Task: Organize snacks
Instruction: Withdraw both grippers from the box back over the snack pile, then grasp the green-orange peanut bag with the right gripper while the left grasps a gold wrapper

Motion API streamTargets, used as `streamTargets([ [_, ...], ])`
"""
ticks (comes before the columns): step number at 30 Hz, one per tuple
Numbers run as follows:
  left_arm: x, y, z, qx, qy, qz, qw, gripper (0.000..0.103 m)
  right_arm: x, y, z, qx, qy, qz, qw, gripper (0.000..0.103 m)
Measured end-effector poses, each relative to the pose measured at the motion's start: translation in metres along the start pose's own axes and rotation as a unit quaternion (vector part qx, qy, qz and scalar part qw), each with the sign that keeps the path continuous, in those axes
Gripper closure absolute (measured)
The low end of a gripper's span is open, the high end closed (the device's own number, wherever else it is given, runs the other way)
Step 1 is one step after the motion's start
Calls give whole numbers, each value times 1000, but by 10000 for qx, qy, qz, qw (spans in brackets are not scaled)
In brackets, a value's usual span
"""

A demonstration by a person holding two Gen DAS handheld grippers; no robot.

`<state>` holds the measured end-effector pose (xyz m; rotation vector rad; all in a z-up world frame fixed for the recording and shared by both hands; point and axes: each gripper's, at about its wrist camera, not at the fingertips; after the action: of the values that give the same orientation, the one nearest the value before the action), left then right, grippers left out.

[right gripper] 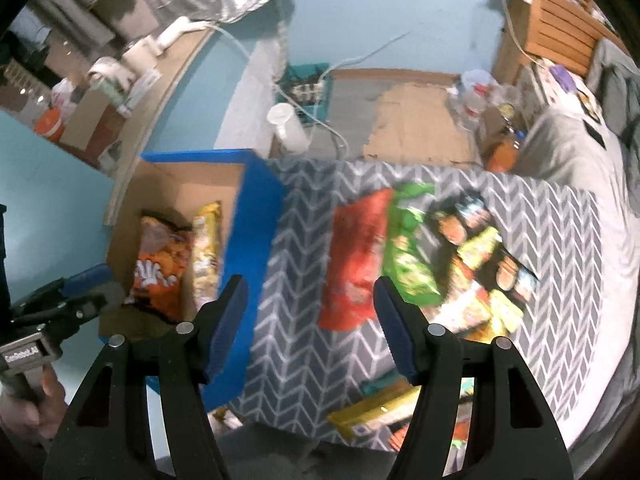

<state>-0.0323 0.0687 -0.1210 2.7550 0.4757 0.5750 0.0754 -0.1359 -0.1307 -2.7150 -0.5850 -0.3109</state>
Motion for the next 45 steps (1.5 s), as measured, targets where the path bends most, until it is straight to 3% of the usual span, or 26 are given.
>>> streamTargets([
  [10, 6, 52, 31, -221, -395, 489, 9978, 34, -23, 65, -25, -258, 36, 675, 9974, 33],
  [25, 4, 102, 76, -584, -1036, 880, 9890, 33, -74, 143, -48, -576, 56, 1909, 9799, 31],
  [34, -7, 127, 101, -610, -1438, 1323, 9788, 27, -114, 179, -42, -663, -76, 2707, 9604, 30],
  [45, -29, 157, 127, -674, -1875, 1860, 9621, 27, -167, 206, 2, -393, -367, 3715, 9269, 30],
])
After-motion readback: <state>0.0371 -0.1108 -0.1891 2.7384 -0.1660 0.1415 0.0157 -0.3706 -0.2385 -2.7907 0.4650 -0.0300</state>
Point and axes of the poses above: each gripper's, at about its wrist camera, not at the fingertips, and z roughly the way its jaws point, y to its right, x to its top, and after that the axes turned 5 degrees about z, right-handed
